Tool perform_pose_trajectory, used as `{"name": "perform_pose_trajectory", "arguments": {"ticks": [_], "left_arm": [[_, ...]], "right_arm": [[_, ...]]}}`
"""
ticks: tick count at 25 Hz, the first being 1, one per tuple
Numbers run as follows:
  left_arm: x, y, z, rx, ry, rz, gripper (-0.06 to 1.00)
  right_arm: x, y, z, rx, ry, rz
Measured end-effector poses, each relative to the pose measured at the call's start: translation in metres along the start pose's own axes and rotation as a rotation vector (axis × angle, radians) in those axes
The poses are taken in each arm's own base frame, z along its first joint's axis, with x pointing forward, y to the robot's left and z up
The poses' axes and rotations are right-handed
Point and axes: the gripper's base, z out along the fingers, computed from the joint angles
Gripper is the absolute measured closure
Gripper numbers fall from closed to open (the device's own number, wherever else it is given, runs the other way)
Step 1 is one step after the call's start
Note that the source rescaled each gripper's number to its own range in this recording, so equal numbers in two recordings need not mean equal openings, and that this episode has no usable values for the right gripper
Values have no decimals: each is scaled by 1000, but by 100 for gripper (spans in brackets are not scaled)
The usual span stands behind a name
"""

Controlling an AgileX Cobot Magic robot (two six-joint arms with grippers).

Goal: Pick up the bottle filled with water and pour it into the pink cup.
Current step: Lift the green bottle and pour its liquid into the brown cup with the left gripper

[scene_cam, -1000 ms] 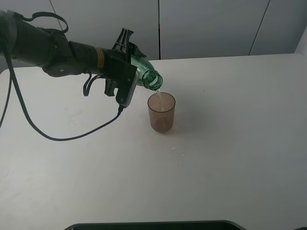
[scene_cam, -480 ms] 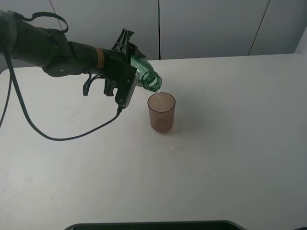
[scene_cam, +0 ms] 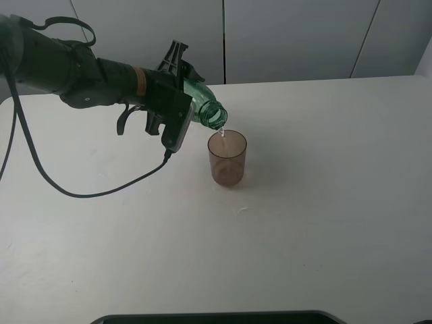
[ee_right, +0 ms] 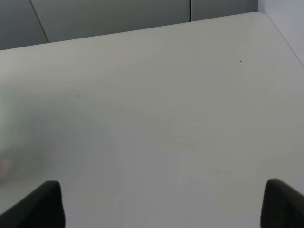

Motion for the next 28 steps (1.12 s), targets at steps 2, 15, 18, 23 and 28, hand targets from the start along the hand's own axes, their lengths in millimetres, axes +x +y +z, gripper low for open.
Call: {"name": "perform_pose_trajectory", "arguments": {"ticks": [2,15,18,23,28], "left_arm": [[0,0,0,0,0,5,94],[1,0,0,-2,7,29,94],[1,0,0,0,11,27,94],[1,0,0,0,12,31,94],[1,0,0,1,13,37,94]], "right_arm": [[0,0,0,0,0,0],[0,0,0,0,0,0],[0,0,0,0,0,0],[0,0,0,0,0,-2],[0,0,0,0,0,-2]]}}
